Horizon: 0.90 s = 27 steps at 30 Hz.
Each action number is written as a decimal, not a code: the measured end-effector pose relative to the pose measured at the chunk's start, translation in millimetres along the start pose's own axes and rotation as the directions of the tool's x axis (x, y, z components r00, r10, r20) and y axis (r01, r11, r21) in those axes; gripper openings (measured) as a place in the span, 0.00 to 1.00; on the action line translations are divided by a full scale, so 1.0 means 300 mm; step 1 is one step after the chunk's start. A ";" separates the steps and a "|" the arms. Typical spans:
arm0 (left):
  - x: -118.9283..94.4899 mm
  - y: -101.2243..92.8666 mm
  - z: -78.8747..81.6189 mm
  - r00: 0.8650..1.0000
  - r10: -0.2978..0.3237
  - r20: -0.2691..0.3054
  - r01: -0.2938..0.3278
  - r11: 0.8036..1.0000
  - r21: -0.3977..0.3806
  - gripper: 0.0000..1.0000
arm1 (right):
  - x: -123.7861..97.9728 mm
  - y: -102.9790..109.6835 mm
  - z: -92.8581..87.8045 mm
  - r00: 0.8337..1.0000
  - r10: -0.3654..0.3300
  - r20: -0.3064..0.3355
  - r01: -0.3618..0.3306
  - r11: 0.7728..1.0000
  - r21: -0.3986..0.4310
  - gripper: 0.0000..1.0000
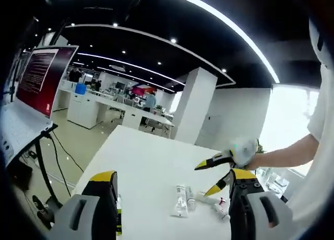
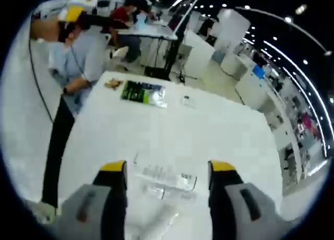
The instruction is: Arrange the skincare products in the storage area until every visible bottle or jar stands upright without overlapping.
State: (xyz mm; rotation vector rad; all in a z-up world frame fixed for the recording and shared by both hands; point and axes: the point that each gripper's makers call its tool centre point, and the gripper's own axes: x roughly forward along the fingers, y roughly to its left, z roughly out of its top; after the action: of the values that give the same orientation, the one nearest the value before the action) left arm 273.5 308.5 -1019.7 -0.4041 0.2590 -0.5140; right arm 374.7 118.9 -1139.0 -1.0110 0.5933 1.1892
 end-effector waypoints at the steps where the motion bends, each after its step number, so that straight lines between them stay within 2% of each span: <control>1: 0.000 0.000 -0.005 1.000 0.001 -0.006 -0.001 1.000 0.007 0.90 | 0.008 0.001 -0.011 1.000 0.015 -0.017 -0.016 1.000 -0.026 0.61; 2: -0.003 -0.006 -0.016 1.000 0.007 -0.025 -0.006 0.999 0.038 0.89 | 0.032 -0.013 -0.041 0.997 0.035 -0.072 -0.041 0.996 -0.083 0.60; 3: -0.003 -0.014 -0.016 1.000 0.003 -0.024 -0.002 0.999 0.044 0.89 | 0.042 -0.016 -0.052 0.994 0.050 -0.095 -0.060 0.993 -0.104 0.60; 4: -0.002 -0.019 -0.018 1.000 -0.004 -0.025 0.005 0.999 0.042 0.89 | 0.054 -0.022 -0.052 0.993 0.067 -0.101 -0.080 0.988 -0.129 0.59; 10: 0.006 -0.014 -0.040 0.999 -0.008 -0.040 0.009 0.999 0.031 0.89 | 0.118 -0.028 -0.031 0.990 0.104 -0.098 -0.115 0.987 -0.111 0.57; 16: 0.017 -0.020 -0.026 0.999 -0.022 -0.042 0.024 0.999 0.047 0.89 | 0.132 0.000 -0.016 0.984 0.150 -0.095 -0.163 0.975 -0.153 0.57; 22: 0.027 -0.005 -0.040 0.997 -0.028 -0.066 0.031 0.999 0.043 0.89 | 0.158 0.008 -0.057 0.975 0.177 -0.134 -0.198 0.967 -0.163 0.57; 27: 0.031 -0.002 -0.028 0.997 -0.035 -0.070 0.038 0.998 0.054 0.89 | 0.182 0.010 -0.088 0.966 0.196 -0.170 -0.225 0.958 -0.177 0.57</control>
State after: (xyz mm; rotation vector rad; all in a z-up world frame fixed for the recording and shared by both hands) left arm 278.1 300.4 -1028.2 -0.3384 0.3037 -0.5705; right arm 391.5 121.7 -1197.4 -1.2349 0.7286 1.3877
